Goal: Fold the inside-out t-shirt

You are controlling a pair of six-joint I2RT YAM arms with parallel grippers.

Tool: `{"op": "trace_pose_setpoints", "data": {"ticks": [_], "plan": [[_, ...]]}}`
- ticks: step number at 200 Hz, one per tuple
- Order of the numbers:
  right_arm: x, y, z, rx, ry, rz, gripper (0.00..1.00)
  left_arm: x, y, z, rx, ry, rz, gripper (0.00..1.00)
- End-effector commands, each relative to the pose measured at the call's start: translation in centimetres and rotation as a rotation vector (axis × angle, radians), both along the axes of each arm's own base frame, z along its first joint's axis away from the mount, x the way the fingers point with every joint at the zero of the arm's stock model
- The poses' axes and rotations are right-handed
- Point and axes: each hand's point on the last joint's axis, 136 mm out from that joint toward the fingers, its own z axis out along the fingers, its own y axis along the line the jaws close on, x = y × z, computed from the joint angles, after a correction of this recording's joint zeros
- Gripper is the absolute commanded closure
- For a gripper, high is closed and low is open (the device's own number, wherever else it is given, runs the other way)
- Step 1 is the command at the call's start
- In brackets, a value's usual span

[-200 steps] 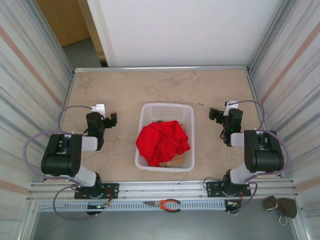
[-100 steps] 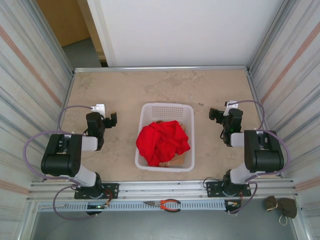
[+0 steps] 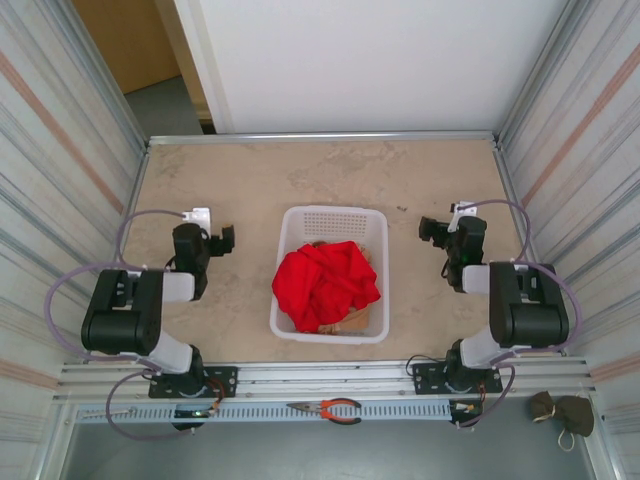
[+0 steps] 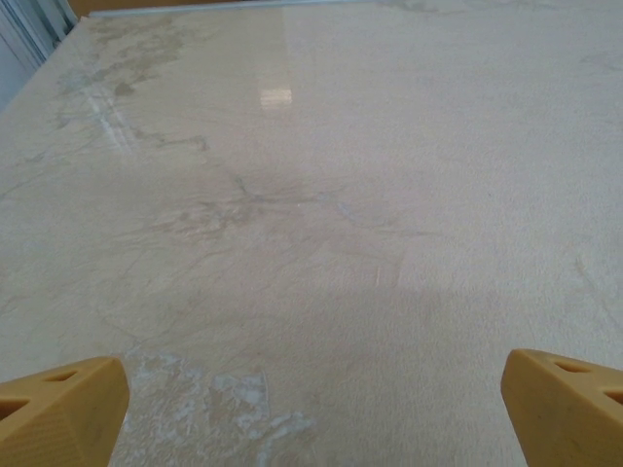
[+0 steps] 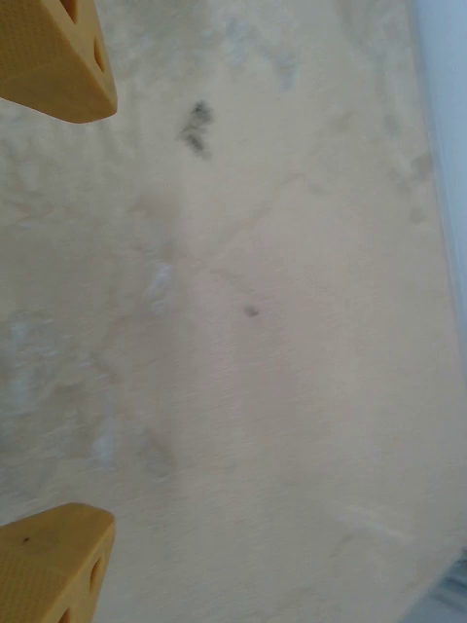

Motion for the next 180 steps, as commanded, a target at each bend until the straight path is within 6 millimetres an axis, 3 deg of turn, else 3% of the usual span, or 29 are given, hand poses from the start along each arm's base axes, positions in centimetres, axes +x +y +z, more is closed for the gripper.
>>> {"op": "trace_pose_setpoints", "data": {"ticks": [1, 19, 33, 49, 70, 86, 114, 150, 180], "plan": [[0.5, -0.2, 5.5, -0.023, -0.007, -0.025, 0.01, 0.7, 0.4, 4.4, -0.004, -0.023, 0.019, 0.01], [0.4, -0.1, 10.8, 0.085, -0.039, -0.066, 0.01, 0.1, 1.2, 6.7, -0.04, -0.024, 0.088, 0.01], [-0.7, -1.3, 13.6, 0.332, 0.009, -0.205, 0.01, -0.8, 1.5, 8.1, -0.115, 0.013, 0.149, 0.01], [-1.3, 2.1, 16.7, 0.497, 0.05, -0.017, 0.01, -1.9, 0.6, 9.0, -0.211, 0.075, 0.163, 0.01], [-4.0, 8.0, 18.8, 0.503, 0.088, 0.173, 0.01, -3.9, -2.1, 9.7, -0.316, 0.175, 0.11, 0.01], [-7.3, 12.8, 18.1, 0.439, 0.179, 0.275, 0.01, -5.7, -4.3, 9.7, -0.357, 0.241, 0.051, 0.01], [-13.8, 20.5, 14.0, 0.399, 0.364, 0.425, 0.01, -8.4, -6.4, 8.4, -0.397, 0.329, 0.006, 0.01], [-23.3, 29.4, 10.9, 0.244, 0.508, 0.63, 0.0, -10.3, -6.9, 7.7, -0.432, 0.381, 0.008, 0.02], [-31.1, 35.4, 9.1, 0.076, 0.632, 0.761, 0.03, -10.5, -6.8, 8.0, -0.435, 0.371, 0.012, 0.01]]}}
